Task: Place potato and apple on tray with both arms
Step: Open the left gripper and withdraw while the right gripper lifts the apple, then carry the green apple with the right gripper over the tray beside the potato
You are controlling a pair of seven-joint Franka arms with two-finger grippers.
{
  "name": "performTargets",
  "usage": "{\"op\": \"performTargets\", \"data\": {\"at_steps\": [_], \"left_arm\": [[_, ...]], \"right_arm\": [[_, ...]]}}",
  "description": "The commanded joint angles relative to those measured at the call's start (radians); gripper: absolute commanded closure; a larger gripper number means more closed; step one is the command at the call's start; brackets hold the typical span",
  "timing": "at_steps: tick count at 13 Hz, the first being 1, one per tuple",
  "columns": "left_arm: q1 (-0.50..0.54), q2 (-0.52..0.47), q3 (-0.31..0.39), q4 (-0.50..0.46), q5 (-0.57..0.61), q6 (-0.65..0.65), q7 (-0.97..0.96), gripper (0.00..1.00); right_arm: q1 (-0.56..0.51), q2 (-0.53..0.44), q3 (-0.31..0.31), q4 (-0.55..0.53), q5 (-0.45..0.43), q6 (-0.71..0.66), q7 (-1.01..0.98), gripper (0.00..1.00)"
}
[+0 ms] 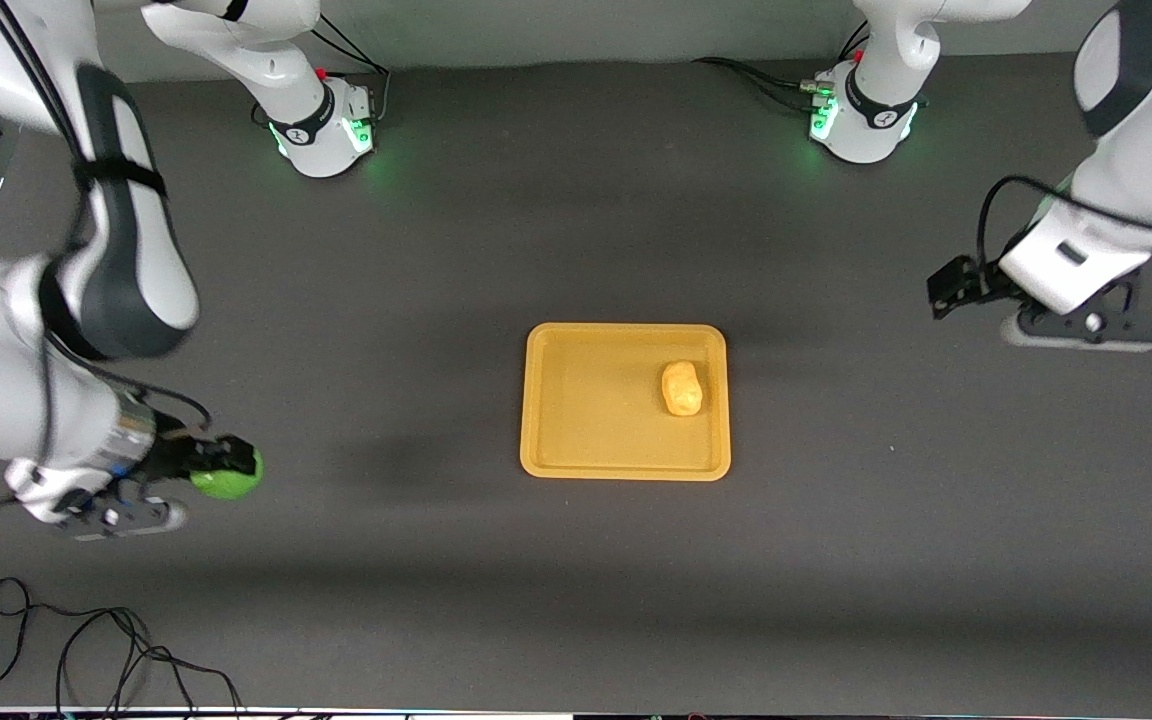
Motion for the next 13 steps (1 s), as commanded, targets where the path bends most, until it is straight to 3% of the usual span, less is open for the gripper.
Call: {"op": "performTargets", "data": {"at_steps": [1, 5, 7, 10, 13], "left_arm": [[0.088, -0.083, -0.001, -0.051, 0.011, -0.028, 0.16, 0.0], [0.109, -0.029, -0.004, -0.051, 0.007, -0.002, 0.191, 0.0], [0.109, -0.014, -0.001, -0.049, 0.004, -0.002, 0.191, 0.0], [0.11, 0.017, -0.001, -0.04, -0.006, 0.033, 0.191, 0.0], [0.11, 0.044, -0.001, -0.039, -0.007, 0.08, 0.191, 0.0]], "right_arm": [[0.08, -0.074, -0.008, -0.01, -0.02, -0.076, 0.065, 0.53], [0.316, -0.067, -0.003, 0.036, -0.016, -0.108, 0.448, 0.53], [0.452, 0.018, -0.005, 0.116, -0.019, -0.104, 0.655, 0.53], [0.598, 0.209, -0.005, 0.348, -0.019, -0.101, 0.909, 0.53], [0.696, 0.332, -0.008, 0.42, -0.031, -0.011, 1.065, 0.53]]}}
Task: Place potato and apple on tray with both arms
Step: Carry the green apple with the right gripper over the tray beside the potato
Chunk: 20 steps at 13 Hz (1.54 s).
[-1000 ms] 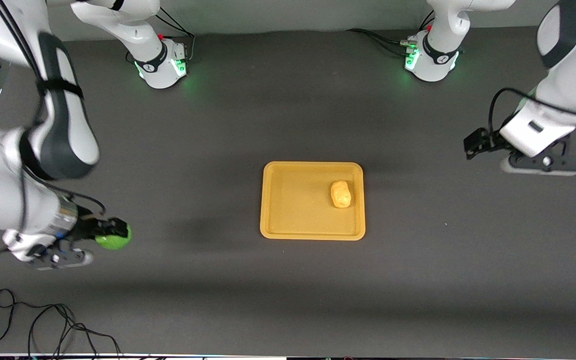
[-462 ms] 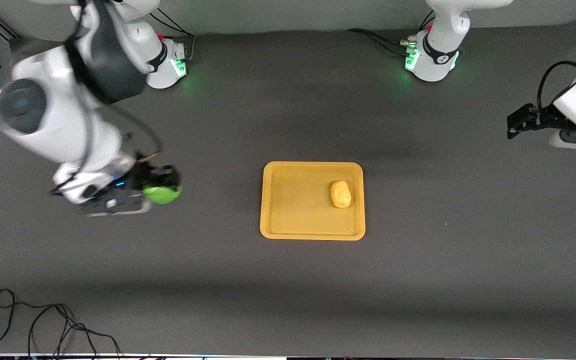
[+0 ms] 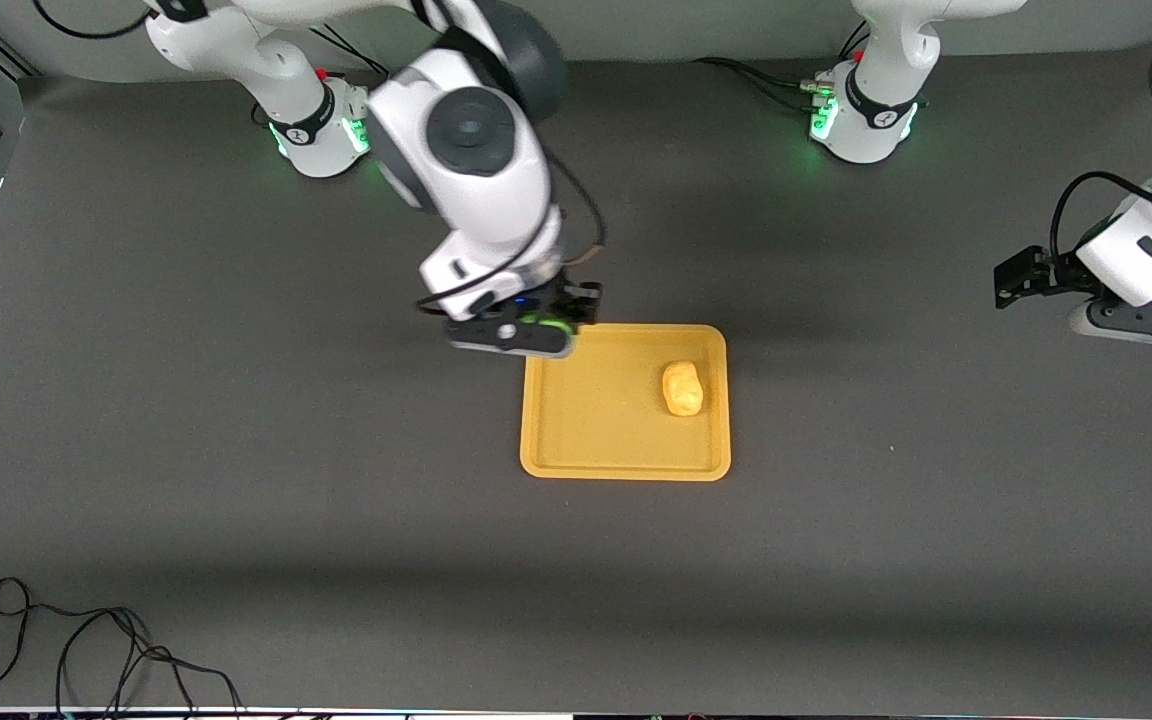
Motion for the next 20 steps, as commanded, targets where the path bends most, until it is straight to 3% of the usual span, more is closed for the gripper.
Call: {"op": "performTargets", "data": {"at_steps": [1, 6, 11, 16, 17, 18, 20], "left_arm": [[0.0, 0.013, 0.002, 0.012, -0.006, 0.014, 0.011, 0.0], [0.008, 0.02, 0.002, 0.015, -0.004, 0.014, 0.014, 0.0], [0.008, 0.028, -0.001, 0.017, -0.006, 0.011, 0.014, 0.0], [0.008, 0.031, -0.001, 0.017, -0.006, 0.013, 0.014, 0.0], [0.008, 0.031, -0.001, 0.017, -0.006, 0.013, 0.014, 0.0], [0.008, 0.034, -0.001, 0.015, -0.006, 0.013, 0.014, 0.0], [0.008, 0.034, -0.001, 0.017, -0.006, 0.013, 0.014, 0.0]], "right_arm": [[0.054, 0.147, -0.014, 0.109, -0.058, 0.071, 0.103, 0.53], [0.065, 0.331, -0.012, 0.102, -0.137, 0.232, 0.108, 0.53], [0.051, 0.344, -0.015, -0.041, -0.137, 0.449, 0.097, 0.53], [0.047, 0.351, -0.022, -0.095, -0.16, 0.503, 0.094, 0.52], [0.045, 0.351, -0.022, -0.095, -0.158, 0.503, 0.097, 0.37], [0.041, 0.353, -0.022, -0.095, -0.157, 0.501, 0.098, 0.01], [0.033, 0.331, -0.02, -0.087, -0.154, 0.486, 0.103, 0.0]]}}
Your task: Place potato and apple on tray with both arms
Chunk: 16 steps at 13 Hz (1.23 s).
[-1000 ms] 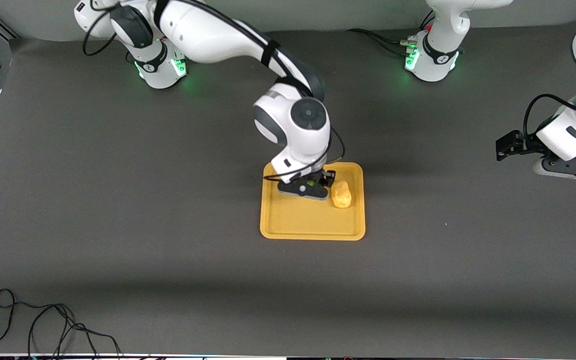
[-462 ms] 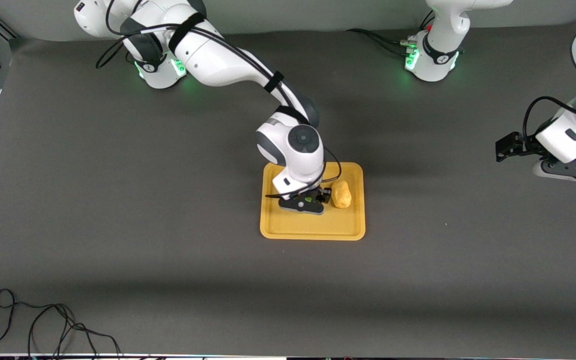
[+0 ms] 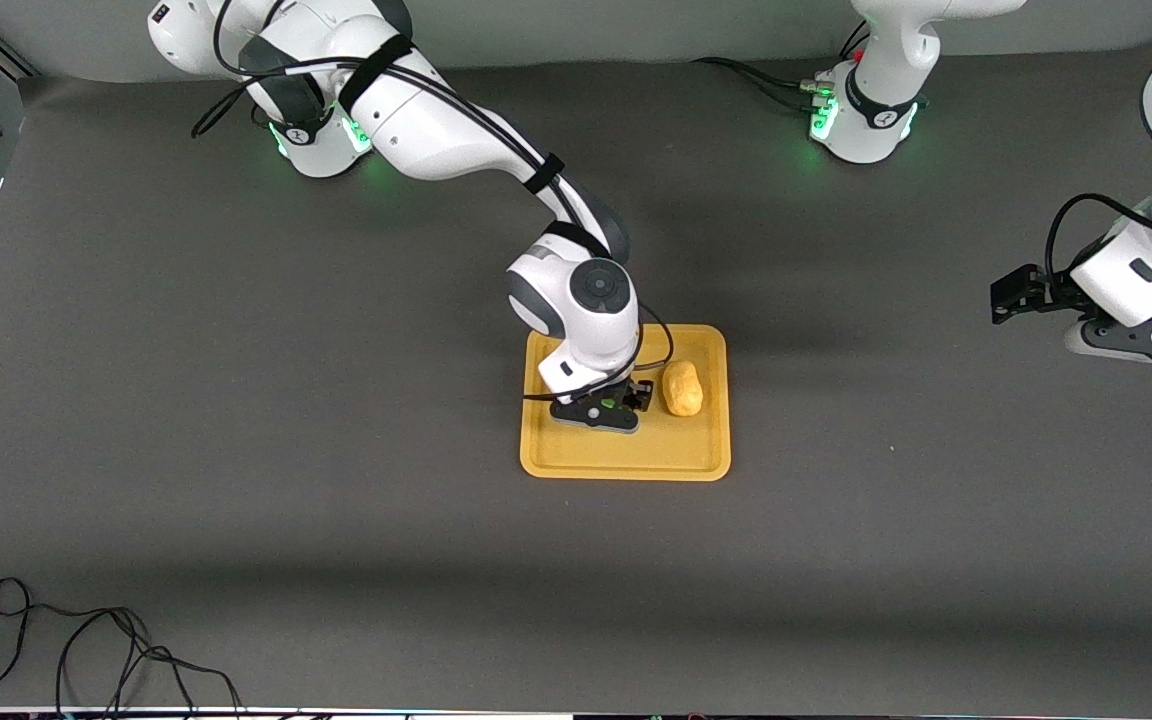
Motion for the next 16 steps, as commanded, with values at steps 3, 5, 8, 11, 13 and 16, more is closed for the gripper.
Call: {"op": "performTargets", "data": {"at_steps": [3, 5, 8, 11, 13, 16], "left_arm": [[0.003, 0.008, -0.002, 0.017, -0.033, 0.002, 0.014, 0.0], [0.002, 0.011, -0.002, 0.017, -0.033, 0.001, 0.014, 0.0], [-0.001, 0.017, -0.002, 0.017, -0.031, -0.002, 0.014, 0.0], [0.002, 0.023, -0.002, 0.016, -0.031, 0.001, 0.014, 0.0], [0.002, 0.025, -0.002, 0.017, -0.031, 0.002, 0.014, 0.0], [0.002, 0.029, -0.002, 0.016, -0.031, 0.002, 0.014, 0.0]], "right_arm": [[-0.008, -0.183, -0.003, 0.009, -0.012, -0.203, 0.012, 0.0], [-0.009, -0.278, -0.006, 0.047, -0.011, -0.354, 0.011, 0.0], [-0.011, -0.419, -0.007, 0.067, -0.012, -0.551, 0.003, 0.0], [-0.09, -0.562, -0.02, 0.009, -0.011, -0.711, -0.233, 0.0], [-0.184, -0.647, -0.026, -0.072, -0.011, -0.74, -0.38, 0.0], [-0.363, -0.786, -0.015, -0.215, 0.004, -0.719, -0.616, 0.0]]}}
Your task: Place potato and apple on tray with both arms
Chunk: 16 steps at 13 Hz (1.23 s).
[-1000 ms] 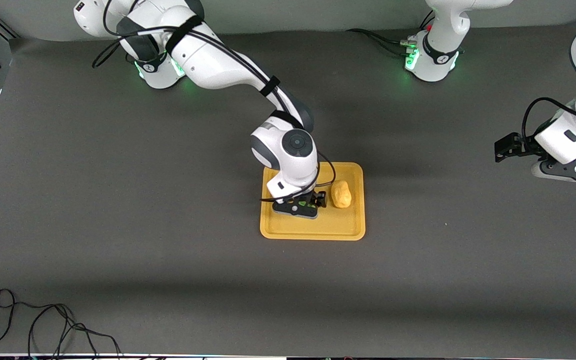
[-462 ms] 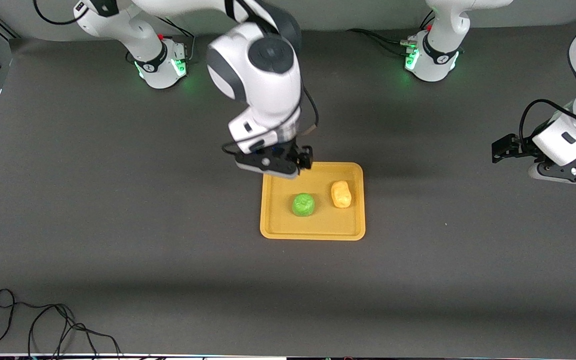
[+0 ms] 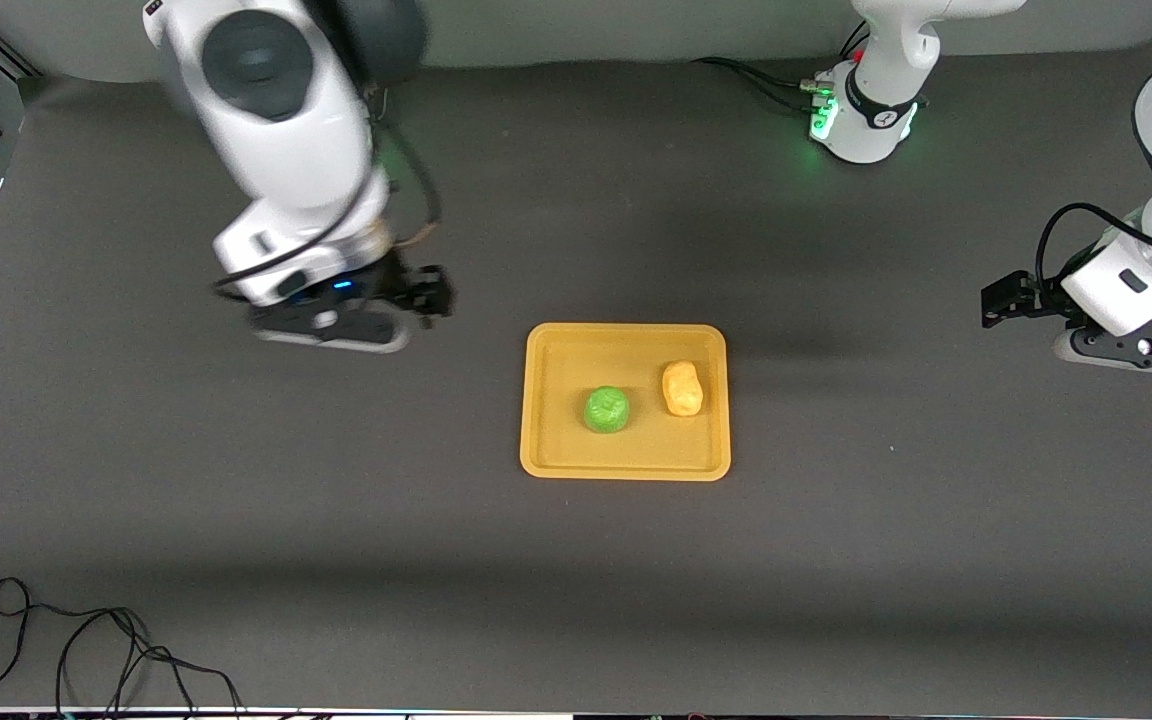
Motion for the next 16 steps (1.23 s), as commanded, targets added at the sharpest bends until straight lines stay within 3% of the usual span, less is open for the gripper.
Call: {"op": "performTargets", "data": {"at_steps": [1, 4, 7, 11, 16], "left_arm": [[0.002, 0.01, 0.0, 0.016, -0.01, 0.004, 0.012, 0.0], [-0.002, 0.01, 0.0, 0.016, -0.01, 0.017, 0.008, 0.0], [0.0, 0.01, 0.0, 0.018, -0.01, 0.016, -0.001, 0.0], [0.002, 0.01, 0.0, 0.018, -0.01, 0.017, 0.0, 0.0], [0.002, 0.024, 0.0, 0.042, -0.008, 0.014, 0.0, 0.0]], "right_arm": [[-0.154, -0.154, 0.025, -0.175, 0.023, 0.031, -0.191, 0.0], [-0.396, -0.235, 0.087, -0.276, 0.08, 0.079, -0.408, 0.0], [-0.523, -0.275, 0.094, -0.357, 0.08, 0.137, -0.525, 0.0], [-0.589, -0.275, 0.092, -0.357, 0.08, 0.137, -0.559, 0.0], [-0.58, -0.284, 0.083, -0.373, 0.08, 0.115, -0.553, 0.0]]}}
